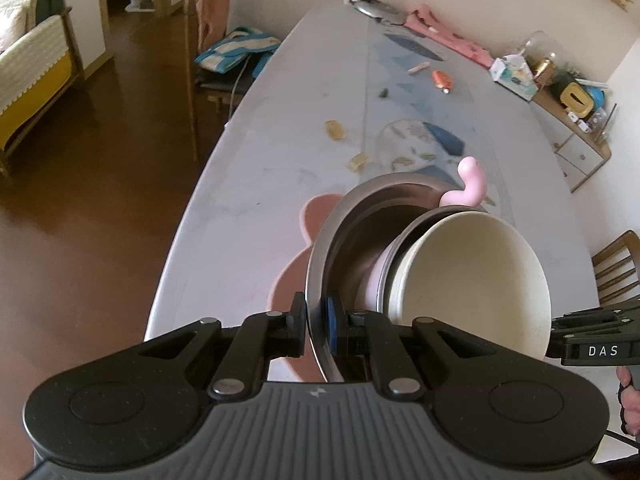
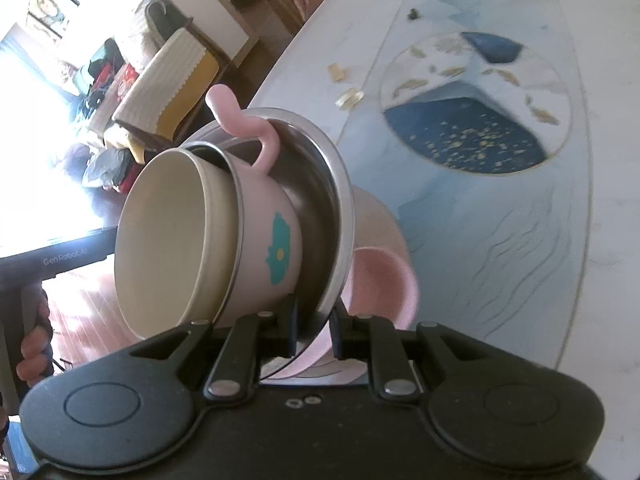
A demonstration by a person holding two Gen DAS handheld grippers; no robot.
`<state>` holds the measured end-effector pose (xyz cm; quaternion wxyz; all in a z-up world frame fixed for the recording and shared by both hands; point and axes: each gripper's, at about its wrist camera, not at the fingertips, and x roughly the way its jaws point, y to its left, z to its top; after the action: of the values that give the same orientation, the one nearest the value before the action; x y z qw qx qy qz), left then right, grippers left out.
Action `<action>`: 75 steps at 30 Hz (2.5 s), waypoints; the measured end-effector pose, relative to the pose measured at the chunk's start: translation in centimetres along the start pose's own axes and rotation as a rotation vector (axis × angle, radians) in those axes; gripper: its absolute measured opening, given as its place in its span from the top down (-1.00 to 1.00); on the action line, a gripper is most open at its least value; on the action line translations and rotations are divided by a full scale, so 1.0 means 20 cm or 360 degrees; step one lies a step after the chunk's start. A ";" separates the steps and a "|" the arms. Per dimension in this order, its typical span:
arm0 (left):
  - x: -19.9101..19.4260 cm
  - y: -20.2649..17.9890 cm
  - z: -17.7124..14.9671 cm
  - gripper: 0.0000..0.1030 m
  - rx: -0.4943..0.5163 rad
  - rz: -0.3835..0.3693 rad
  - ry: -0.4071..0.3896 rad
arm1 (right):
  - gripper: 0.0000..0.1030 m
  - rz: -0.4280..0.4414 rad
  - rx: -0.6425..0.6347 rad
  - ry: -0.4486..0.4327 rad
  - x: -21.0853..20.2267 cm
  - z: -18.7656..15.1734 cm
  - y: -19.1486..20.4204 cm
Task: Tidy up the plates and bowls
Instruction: 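Lift the whole dish stack with both grippers and carry it along the table, then lower the dish stack onto the table and open both grippers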
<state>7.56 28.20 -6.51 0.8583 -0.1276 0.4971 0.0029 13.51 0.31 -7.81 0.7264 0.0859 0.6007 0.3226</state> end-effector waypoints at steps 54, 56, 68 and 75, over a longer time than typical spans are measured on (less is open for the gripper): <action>0.16 0.05 -0.07 0.78 0.0120 0.0019 0.0099 | 0.49 -0.0160 0.0142 0.0074 0.10 -0.06 -0.06; 0.15 0.04 -0.07 0.77 0.0133 0.0027 0.0092 | 0.49 -0.0157 0.0143 0.0067 0.10 -0.06 -0.06; 0.02 0.05 -0.07 0.21 0.0157 0.0025 -0.0028 | 0.27 -0.0148 0.0093 -0.0045 -0.03 -0.08 -0.02; -0.11 0.01 -0.10 -0.03 0.0201 0.0076 -0.0183 | 0.06 -0.0168 0.0011 -0.0172 -0.13 -0.10 0.02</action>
<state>4.79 28.22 -5.61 0.8914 -0.0609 0.4491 -0.0008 11.29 -1.45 -6.08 0.7734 0.0740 0.5655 0.2767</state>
